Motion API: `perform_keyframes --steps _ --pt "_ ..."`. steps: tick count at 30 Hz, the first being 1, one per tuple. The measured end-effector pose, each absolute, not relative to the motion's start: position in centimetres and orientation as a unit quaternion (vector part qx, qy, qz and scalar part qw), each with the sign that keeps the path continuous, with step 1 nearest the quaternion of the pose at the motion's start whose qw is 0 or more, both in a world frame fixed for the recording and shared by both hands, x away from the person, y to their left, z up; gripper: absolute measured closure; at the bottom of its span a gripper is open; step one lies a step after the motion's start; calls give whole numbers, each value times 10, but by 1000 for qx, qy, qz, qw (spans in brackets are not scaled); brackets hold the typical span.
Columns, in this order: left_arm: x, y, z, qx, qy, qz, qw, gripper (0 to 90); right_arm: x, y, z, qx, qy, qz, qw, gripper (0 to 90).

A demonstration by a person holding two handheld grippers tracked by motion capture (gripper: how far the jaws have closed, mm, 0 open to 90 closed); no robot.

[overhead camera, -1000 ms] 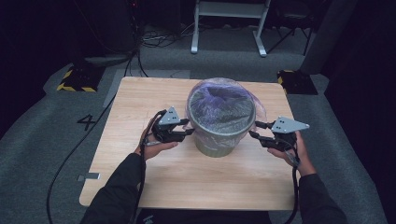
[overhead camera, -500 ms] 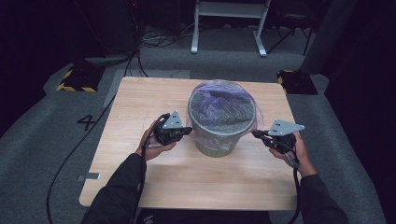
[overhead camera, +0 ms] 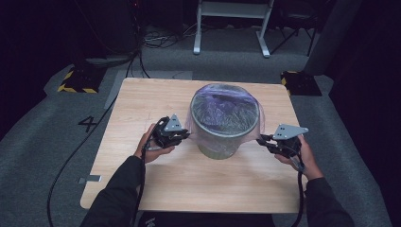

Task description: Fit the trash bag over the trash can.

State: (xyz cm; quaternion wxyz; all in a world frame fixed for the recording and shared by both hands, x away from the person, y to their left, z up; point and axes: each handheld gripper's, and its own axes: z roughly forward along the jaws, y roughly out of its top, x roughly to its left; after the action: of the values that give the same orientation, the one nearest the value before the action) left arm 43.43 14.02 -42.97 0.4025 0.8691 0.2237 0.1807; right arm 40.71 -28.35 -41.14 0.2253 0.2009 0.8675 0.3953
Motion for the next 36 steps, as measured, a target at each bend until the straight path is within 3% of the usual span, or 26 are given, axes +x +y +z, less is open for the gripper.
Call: perform_keyframes --steps 1,3,11,20,28,36 --pt "434 144 -427 866 228 182 407 626 406 -288 -409 201 863 407 221 669" --pt "433 156 -419 857 229 176 428 601 404 -296 -403 208 855 425 213 570" --pt "449 190 -383 792 294 205 494 349 394 -328 -365 218 817 479 235 391" --pt "482 174 -361 777 308 216 505 355 390 -327 -324 185 811 494 251 334" --pt "498 156 -358 774 315 215 506 358 391 -338 -335 199 837 449 243 273" --pt "510 148 -351 776 313 218 503 370 407 -352 -326 246 797 495 244 313"
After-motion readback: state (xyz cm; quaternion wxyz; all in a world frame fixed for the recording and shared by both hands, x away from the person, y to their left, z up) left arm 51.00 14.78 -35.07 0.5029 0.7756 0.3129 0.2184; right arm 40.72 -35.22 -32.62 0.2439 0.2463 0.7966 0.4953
